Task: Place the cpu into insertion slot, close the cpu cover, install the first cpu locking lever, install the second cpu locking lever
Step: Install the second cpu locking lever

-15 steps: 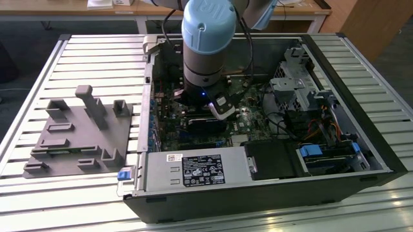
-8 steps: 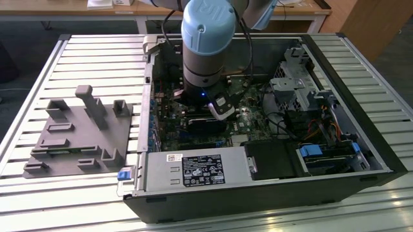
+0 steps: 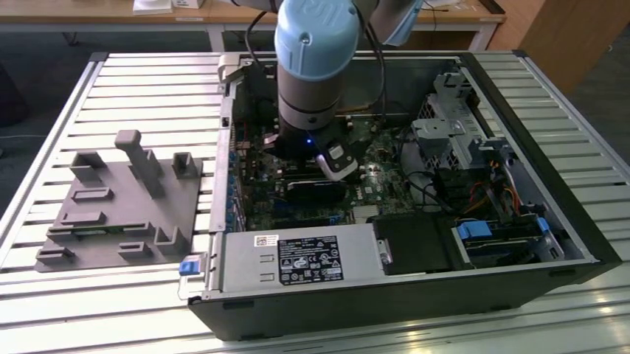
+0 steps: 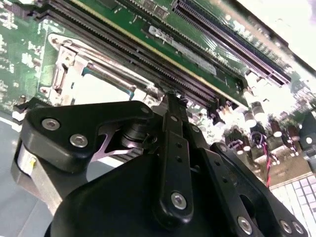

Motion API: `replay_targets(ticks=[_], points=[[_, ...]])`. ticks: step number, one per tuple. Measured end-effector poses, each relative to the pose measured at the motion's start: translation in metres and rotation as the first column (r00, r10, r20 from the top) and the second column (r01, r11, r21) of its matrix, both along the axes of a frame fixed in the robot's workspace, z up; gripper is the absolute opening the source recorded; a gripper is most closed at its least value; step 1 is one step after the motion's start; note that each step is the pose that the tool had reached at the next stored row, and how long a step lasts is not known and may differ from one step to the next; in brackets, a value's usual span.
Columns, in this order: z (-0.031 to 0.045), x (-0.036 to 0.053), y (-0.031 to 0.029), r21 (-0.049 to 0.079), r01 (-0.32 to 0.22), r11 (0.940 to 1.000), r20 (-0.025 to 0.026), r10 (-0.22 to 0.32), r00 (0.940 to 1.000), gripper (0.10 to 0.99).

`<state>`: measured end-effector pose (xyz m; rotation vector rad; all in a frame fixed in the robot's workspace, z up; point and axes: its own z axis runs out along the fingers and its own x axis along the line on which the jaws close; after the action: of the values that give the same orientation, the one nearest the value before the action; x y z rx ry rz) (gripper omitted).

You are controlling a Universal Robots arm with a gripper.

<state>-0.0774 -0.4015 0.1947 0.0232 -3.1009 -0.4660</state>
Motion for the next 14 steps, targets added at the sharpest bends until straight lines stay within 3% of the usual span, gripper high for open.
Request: replay_targets(ticks=[14], points=[[0.0188,0.0000,0.0000,0.001,0.001,1.0000,0.0000,-0.001,1.0000,0.106]])
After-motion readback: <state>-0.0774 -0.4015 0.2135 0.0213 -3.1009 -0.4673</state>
